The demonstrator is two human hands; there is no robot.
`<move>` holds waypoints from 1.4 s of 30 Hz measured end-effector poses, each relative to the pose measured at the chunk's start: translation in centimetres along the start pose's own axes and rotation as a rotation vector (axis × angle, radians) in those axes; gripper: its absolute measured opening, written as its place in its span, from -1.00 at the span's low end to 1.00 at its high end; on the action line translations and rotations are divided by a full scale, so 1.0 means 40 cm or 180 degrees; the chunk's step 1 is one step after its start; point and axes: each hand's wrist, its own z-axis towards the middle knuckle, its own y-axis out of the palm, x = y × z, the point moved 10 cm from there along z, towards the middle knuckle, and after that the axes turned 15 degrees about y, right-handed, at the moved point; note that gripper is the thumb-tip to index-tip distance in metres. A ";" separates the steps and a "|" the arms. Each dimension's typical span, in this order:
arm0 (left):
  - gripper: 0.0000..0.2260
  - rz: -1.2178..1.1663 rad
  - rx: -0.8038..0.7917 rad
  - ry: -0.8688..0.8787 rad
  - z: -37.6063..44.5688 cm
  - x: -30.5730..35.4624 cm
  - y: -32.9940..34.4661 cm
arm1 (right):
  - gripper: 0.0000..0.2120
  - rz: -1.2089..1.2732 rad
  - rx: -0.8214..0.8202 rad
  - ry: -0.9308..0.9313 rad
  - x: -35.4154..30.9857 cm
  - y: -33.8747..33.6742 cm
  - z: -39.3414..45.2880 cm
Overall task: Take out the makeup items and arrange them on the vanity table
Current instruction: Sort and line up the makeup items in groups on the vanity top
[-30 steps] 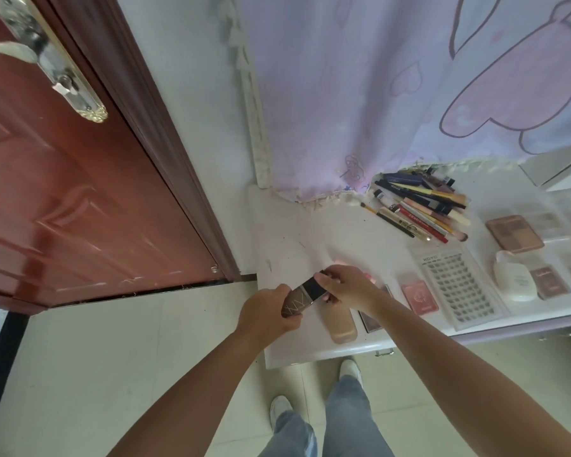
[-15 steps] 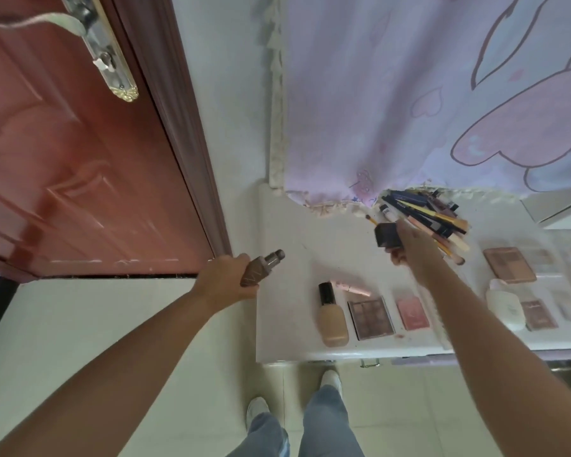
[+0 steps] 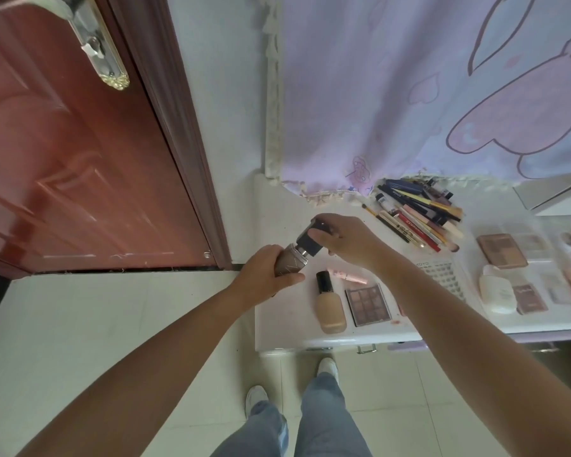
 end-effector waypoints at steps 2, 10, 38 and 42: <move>-0.79 -0.0116 0.0071 0.0069 0.001 0.004 -0.001 | -0.77 -0.0042 -0.0012 -0.0053 -0.003 0.008 -0.004; -0.90 -0.0385 0.0089 -0.0190 -0.021 -0.061 0.039 | -0.56 -0.0565 -0.0433 -0.0096 0.009 0.081 -0.008; -0.28 -0.0226 0.0021 -0.0389 -0.102 -0.100 0.099 | -0.77 -0.0783 0.0069 0.1146 0.264 0.152 0.027; -0.17 -0.0341 0.0336 -0.0187 -0.097 -0.034 0.018 | -0.70 -0.0598 0.0065 0.1087 0.248 0.071 -0.041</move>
